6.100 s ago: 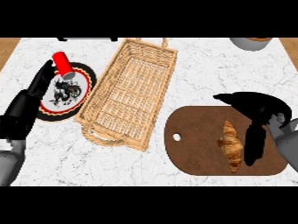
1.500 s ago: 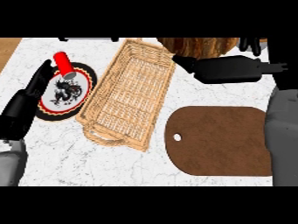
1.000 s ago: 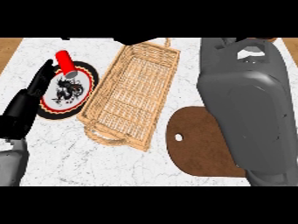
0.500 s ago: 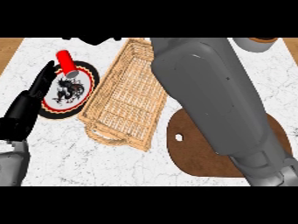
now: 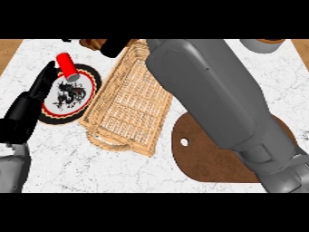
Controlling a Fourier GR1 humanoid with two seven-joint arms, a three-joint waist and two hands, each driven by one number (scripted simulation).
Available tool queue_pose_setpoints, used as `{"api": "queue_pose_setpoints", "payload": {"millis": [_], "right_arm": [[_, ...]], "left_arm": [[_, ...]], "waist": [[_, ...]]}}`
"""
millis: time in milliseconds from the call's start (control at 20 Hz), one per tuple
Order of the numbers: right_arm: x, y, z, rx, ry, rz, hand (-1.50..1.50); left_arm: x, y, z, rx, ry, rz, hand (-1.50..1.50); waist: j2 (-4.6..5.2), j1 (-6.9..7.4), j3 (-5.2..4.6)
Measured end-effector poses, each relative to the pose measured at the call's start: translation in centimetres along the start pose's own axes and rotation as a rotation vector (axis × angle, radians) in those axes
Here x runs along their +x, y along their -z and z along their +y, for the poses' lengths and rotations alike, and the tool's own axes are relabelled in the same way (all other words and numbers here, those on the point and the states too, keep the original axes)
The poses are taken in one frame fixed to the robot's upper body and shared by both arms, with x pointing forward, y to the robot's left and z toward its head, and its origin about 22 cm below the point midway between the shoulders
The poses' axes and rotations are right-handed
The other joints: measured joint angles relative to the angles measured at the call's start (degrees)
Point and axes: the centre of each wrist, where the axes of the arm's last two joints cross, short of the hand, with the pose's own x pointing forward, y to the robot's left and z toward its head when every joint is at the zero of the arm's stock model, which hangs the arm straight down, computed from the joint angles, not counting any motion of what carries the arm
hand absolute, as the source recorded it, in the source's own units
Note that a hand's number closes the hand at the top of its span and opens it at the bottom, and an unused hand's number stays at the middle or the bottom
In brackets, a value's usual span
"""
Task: Pick the croissant from the cutting board and place it in the basket
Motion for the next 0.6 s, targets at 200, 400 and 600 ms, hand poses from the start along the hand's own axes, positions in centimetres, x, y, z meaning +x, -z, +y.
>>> {"api": "queue_pose_setpoints", "payload": {"millis": [200,400,600], "right_arm": [[-0.03,0.56,0.43,0.046,-0.076,-0.003,-1.50],[0.10,0.69,0.97,0.115,-0.049,-0.013,-1.50],[0.29,1.00,0.81,0.144,0.005,-0.025,-1.50]], "left_arm": [[-0.08,0.01,-0.07,-0.001,0.003,-0.006,0.00],[0.19,-0.17,0.27,0.003,-0.002,-0.001,0.00],[-0.21,-0.29,0.25,-0.002,0.001,-0.006,0.00]], "waist": [[-0.01,-0.10,0.00],[-0.07,0.00,0.02],[0.03,0.17,0.01]]}}
